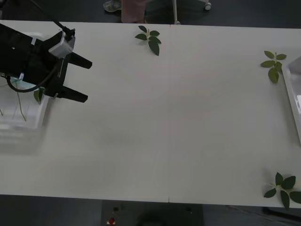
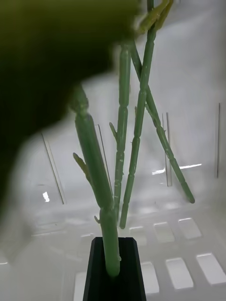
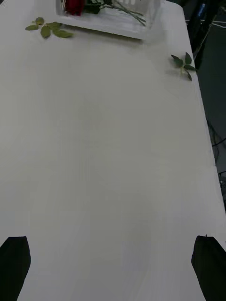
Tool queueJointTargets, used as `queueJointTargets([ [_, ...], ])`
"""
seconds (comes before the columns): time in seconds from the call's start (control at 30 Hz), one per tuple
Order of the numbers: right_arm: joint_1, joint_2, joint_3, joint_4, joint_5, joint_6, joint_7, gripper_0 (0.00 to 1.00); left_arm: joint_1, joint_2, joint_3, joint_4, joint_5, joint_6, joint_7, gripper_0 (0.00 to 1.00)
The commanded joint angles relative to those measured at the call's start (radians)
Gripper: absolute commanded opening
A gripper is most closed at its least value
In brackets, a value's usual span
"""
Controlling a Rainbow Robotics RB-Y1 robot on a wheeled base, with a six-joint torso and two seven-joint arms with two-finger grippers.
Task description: Put the red flowers into the right box and the blue flowers into the left box
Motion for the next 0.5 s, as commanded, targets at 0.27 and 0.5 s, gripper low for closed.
queueJointTargets([
  [0.27, 0.001, -0.015, -0.005, 0.035, -0.099, -0.012, 0.062, 1.0, 0.006, -0.049, -0.033, 0.125, -0.024, -0.005, -0.004, 1.0],
  [0.5, 0.001, -0.016, -0.003, 0.043, -0.093, 0.006, 0.085, 1.0, 0.014, -0.071, -0.032, 0.125, -0.018, 0.056, -0.004, 1.0],
])
